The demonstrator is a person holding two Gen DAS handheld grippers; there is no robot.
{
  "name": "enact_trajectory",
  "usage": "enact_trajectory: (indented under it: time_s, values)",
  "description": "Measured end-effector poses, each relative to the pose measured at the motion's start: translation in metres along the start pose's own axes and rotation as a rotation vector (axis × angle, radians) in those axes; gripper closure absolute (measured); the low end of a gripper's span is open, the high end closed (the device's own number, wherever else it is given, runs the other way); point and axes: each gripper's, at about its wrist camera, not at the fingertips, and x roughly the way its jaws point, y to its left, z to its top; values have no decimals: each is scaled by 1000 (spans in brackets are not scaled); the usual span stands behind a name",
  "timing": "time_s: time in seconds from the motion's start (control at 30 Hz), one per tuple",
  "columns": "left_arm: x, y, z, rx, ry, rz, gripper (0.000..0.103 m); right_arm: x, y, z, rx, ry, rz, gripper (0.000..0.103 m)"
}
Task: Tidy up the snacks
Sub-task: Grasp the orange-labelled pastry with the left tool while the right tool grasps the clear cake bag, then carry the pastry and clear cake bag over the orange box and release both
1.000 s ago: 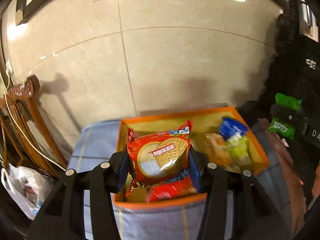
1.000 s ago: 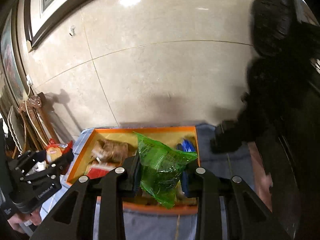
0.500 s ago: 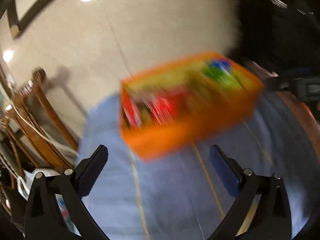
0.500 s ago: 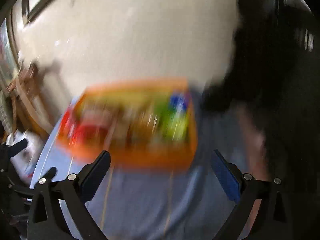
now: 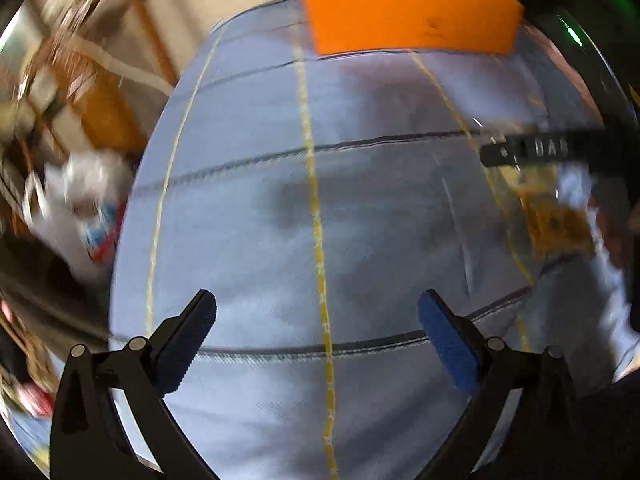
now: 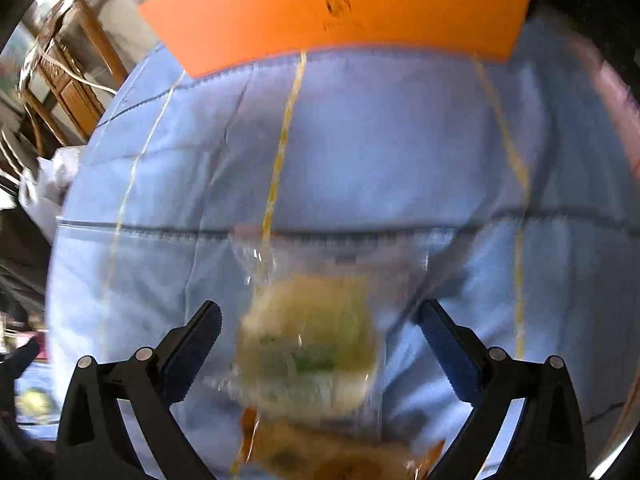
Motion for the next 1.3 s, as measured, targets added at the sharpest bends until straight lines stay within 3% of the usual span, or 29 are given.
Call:
enact_trajectory:
  time_s: [0.03,0.07,0.17,0.27,0.4,0.43,0.5,0.63,0.77,0.83,0.93,1.03,1.1,1.13,1.23,1.3]
  values:
    - [2,2,-1,-34,-1,-21,4,-6,-2,0,8,-8,10,45]
    - [2,1,-1,-47,-7,-34,4,-10,-5,-1,9,-11,11,47]
    - [-1,-22,7,-1,-58,-65,4,-30,-24,-2,3,-37,-17,47]
    - [-7,-67,18,153,-144,-104,4,-60,-71,-13,107,-68,-29,47]
    - [-17,-129,22,369,-226,-231,4,-93,-120,-27,210,-120,-105,47]
    - [-15,-143,21,418,-245,-236,4,-100,-131,-31,234,-133,-118,47]
    - [-4,-161,21,465,-200,-188,4,-113,-149,-41,289,-155,-133,47]
    - [10,-170,26,355,-109,-253,4,-120,-154,-51,297,-177,-161,47]
    - [21,-184,33,290,-26,-239,4,-106,-152,-56,278,-140,-127,47]
    - [19,-191,32,288,-33,-256,4,-105,-151,-59,256,-134,-121,47]
    - [25,-209,30,298,-13,-198,4,-103,-150,-61,218,-127,-103,47]
    - [38,-212,28,259,40,-183,4,-105,-150,-62,197,-134,-81,46]
    - [41,-204,29,188,40,-217,4,-108,-150,-61,180,-143,-83,46]
    - [41,-201,29,164,36,-226,5,-110,-151,-61,176,-148,-84,46]
    - [35,-196,29,168,17,-220,22,-115,-154,-59,172,-163,-85,46]
    - [33,-188,32,136,23,-232,22,-118,-154,-56,166,-169,-80,46]
